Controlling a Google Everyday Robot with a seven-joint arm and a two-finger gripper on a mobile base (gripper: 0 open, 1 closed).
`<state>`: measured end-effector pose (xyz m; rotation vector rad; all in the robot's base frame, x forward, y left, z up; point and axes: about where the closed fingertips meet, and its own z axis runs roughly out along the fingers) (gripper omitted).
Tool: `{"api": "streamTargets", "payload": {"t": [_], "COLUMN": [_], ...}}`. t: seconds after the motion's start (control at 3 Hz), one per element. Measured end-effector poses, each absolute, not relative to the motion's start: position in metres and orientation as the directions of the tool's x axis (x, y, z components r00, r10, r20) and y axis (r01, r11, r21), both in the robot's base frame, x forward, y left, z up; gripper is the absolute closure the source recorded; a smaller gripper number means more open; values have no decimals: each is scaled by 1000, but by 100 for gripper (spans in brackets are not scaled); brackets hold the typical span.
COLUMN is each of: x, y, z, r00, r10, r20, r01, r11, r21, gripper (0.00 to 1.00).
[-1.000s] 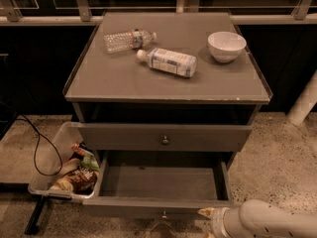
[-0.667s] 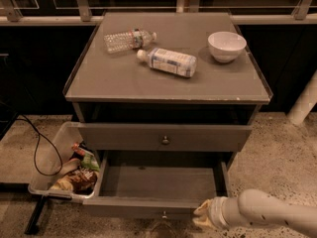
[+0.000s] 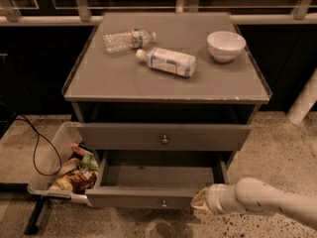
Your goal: Close middle drawer
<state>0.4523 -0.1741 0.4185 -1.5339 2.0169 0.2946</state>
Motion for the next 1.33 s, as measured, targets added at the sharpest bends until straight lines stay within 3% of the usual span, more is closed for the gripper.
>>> {"api": "streamTargets", "payload": {"t": [0.33,0.67,1.33], "x": [470,470,481], "y": [-178,-178,-175], "z": [422,422,420], "r00": [-179,-179,-167], "r10": [-806,-806,-811], "r20": [-564,-564,-561], "r01": [-922,-922,-920], "r11": [338,338,333], "r21": [-190,-189,-208], "gripper": [100,81,34]}}
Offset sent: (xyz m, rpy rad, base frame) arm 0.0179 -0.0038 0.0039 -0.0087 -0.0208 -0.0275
